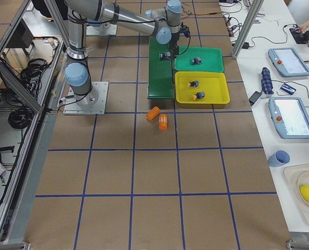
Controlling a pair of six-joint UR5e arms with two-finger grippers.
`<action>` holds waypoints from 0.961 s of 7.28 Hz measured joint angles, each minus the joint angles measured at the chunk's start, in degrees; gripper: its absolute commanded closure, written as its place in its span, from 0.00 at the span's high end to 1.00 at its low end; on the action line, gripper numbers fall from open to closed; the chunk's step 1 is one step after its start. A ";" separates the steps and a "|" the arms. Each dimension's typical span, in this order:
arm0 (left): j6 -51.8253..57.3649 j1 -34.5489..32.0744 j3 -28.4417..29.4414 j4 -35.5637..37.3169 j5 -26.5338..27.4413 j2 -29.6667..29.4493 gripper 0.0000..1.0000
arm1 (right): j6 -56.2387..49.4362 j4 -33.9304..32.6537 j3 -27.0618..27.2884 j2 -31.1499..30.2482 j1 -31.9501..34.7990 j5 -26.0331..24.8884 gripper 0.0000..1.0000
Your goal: Sort buttons by color to trays
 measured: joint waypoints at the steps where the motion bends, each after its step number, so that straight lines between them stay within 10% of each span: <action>1: 0.37 0.00 0.01 0.04 0.03 0.12 1.00 | 0.07 -1.18 1.07 0.00 0.03 0.32 0.92; 4: 0.76 0.00 0.01 0.03 0.18 0.29 1.00 | 0.07 -1.98 1.86 0.05 0.00 0.50 0.74; 6: 0.86 0.00 0.00 -0.01 0.21 0.31 1.00 | 0.00 -1.98 2.98 0.24 -0.13 0.37 0.14; 7: 0.88 0.00 0.00 0.00 0.22 0.30 1.00 | -0.21 -1.75 3.46 0.25 -0.29 0.30 0.00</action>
